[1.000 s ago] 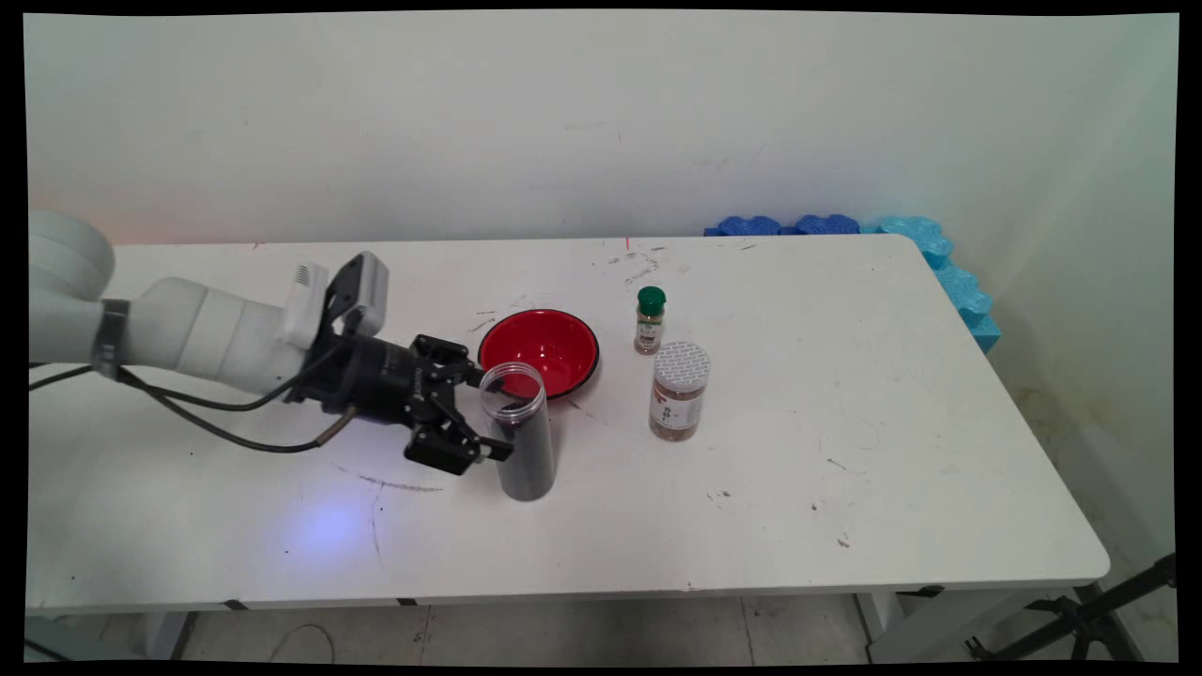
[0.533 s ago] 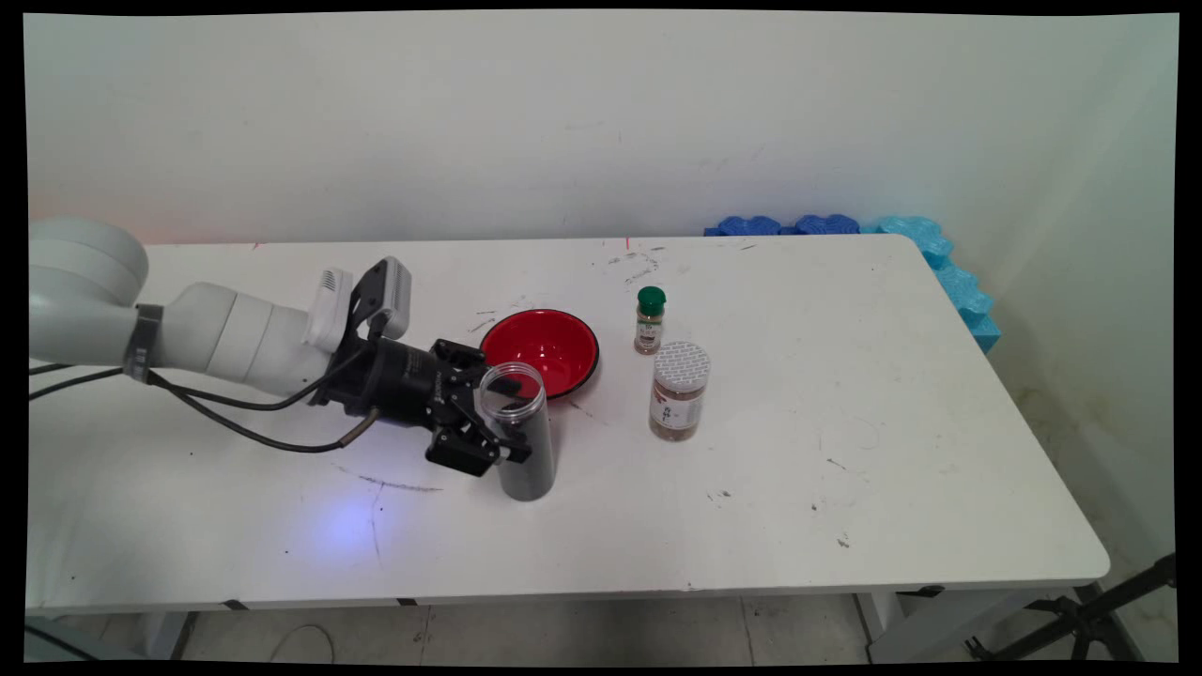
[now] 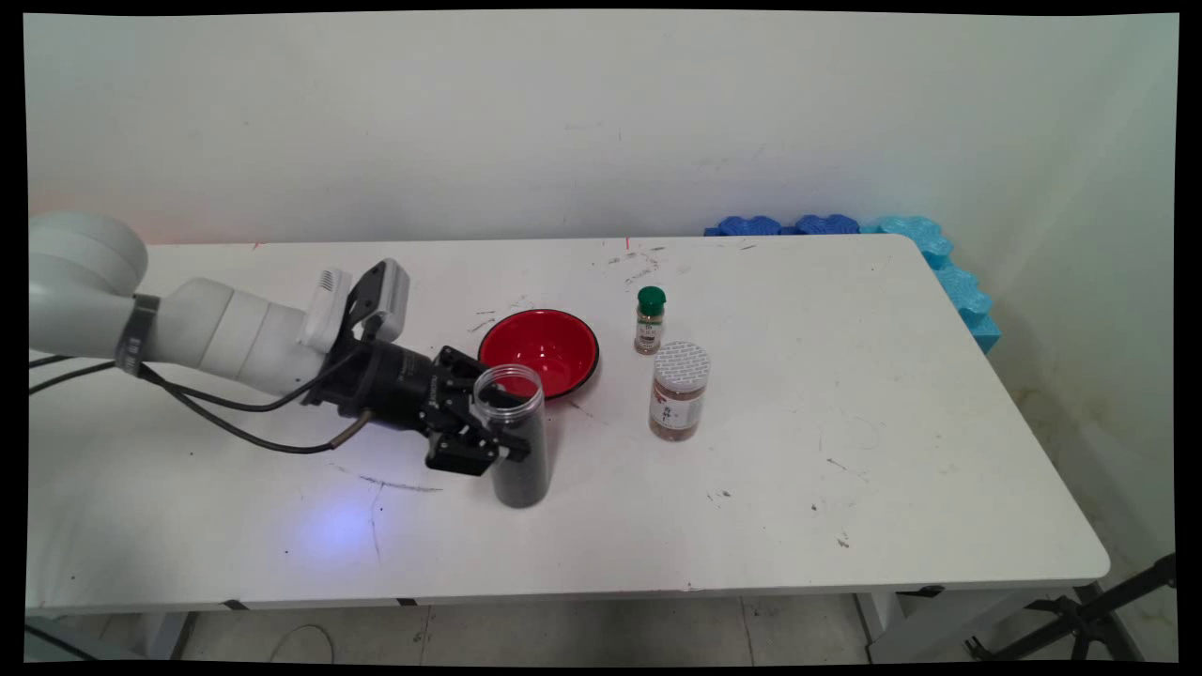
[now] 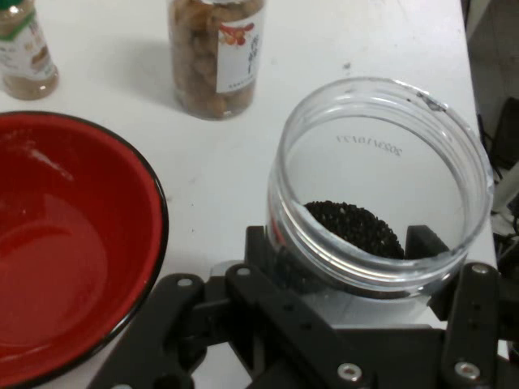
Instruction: Pour the black seasoning powder in the red bowl
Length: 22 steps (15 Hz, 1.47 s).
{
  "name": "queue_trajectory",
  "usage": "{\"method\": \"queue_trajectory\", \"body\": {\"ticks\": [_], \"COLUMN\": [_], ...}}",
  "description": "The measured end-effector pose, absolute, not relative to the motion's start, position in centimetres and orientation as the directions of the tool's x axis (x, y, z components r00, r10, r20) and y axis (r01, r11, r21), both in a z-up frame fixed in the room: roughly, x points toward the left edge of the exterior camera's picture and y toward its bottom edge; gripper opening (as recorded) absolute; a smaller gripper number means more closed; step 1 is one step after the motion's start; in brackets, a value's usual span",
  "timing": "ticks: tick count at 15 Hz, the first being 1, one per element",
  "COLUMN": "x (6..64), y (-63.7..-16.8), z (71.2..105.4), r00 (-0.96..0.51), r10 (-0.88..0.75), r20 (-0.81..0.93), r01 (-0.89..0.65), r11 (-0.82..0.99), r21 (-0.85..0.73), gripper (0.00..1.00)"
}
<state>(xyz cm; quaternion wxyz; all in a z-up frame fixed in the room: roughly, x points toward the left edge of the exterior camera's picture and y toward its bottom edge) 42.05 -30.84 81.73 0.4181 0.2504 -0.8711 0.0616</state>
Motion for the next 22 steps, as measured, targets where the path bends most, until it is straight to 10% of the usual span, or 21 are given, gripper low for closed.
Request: {"method": "queue_trajectory", "body": {"ticks": [22], "x": [44.5], "y": [-32.8], "z": [92.6], "r00": [-0.391], "r10": [-0.499], "r20": [0.773], "r01": [-0.482], "r11": [0.827], "r21": [0.29], "gripper": [0.0]}}
